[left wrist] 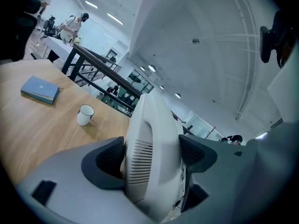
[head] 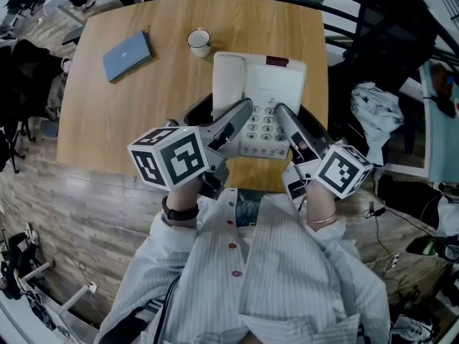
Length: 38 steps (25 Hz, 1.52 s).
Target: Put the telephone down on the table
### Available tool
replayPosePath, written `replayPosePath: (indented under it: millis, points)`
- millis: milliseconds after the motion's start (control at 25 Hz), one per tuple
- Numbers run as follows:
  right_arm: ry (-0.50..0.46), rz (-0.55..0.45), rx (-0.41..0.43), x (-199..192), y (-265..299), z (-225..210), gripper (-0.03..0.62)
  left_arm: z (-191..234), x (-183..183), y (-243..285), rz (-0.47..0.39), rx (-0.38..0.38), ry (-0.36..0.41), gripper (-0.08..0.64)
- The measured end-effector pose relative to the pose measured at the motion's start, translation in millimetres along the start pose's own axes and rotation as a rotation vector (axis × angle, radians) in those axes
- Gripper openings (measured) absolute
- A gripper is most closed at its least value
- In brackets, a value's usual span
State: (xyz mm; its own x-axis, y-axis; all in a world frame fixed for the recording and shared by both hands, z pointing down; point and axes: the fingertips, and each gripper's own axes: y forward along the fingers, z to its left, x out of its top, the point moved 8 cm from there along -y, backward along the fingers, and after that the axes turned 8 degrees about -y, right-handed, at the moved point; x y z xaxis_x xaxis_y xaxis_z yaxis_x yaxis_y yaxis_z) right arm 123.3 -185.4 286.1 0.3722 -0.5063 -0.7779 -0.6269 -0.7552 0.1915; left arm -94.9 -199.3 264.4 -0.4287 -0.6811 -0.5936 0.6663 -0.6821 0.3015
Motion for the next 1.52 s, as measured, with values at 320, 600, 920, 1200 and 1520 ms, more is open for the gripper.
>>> replayPosePath:
  millis: [320, 600, 920, 1200, 1520]
  points:
    - [0.026, -0.012, -0.037, -10.8, -6.8, -0.6, 0.241, 3.2, -6.4, 3.5, 0.049, -0.001, 0.011, 0.374]
    - [0.061, 0.026, -0.071, -28.5, 0.0, -12.0, 0.241, 22.8, -16.7, 13.0, 0.101, 0.030, -0.021, 0.374]
    - [0.106, 0.085, -0.094, -51.9, 0.1, -23.5, 0.241, 41.7, -36.9, 14.4, 0.139, 0.059, -0.078, 0.374]
    - [0.153, 0.115, -0.119, -77.5, -0.6, -40.9, 0.241, 60.9, -57.9, 23.6, 0.186, 0.086, -0.103, 0.374]
    - [0.213, 0.157, -0.143, -101.4, -3.3, -58.8, 0.241, 78.9, -81.0, 33.4, 0.227, 0.096, -0.145, 0.374]
